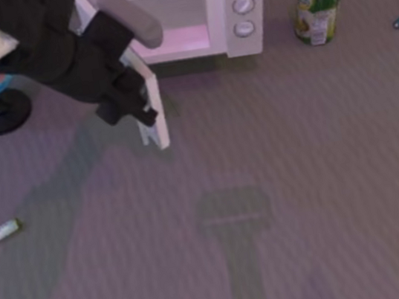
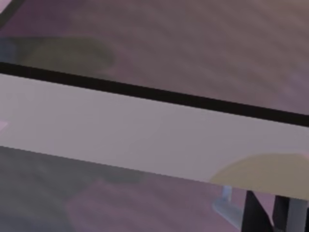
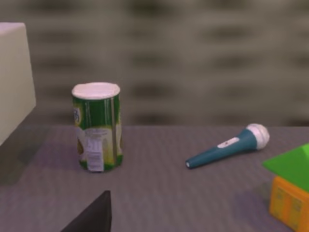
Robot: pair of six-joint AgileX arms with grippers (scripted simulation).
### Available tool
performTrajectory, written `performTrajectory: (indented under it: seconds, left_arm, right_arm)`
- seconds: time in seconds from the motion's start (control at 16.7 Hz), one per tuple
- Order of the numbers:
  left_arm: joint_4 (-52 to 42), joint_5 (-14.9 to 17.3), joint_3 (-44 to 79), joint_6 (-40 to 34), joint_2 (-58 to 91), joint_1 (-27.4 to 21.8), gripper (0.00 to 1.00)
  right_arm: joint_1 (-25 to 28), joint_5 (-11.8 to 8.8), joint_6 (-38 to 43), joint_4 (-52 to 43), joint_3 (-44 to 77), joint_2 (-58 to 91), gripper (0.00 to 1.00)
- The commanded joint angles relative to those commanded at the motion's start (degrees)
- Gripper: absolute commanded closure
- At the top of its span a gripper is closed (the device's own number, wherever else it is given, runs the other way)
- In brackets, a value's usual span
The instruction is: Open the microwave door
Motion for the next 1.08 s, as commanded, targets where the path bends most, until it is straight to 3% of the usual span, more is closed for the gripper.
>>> performTrajectory:
  seconds: [0.48, 1.08]
  left_arm:
    - [-3.6, 4.7, -0.2, 11.0, -0.7, 4.4, 1.0]
    - [-3.7, 4.8, -0.2, 11.2, -0.7, 4.4, 1.0]
  right_arm:
    - [0.0, 0.0, 0.0, 0.0, 0.0, 0.0, 0.0]
    - [0.0, 0.0, 0.0, 0.0, 0.0, 0.0, 0.0]
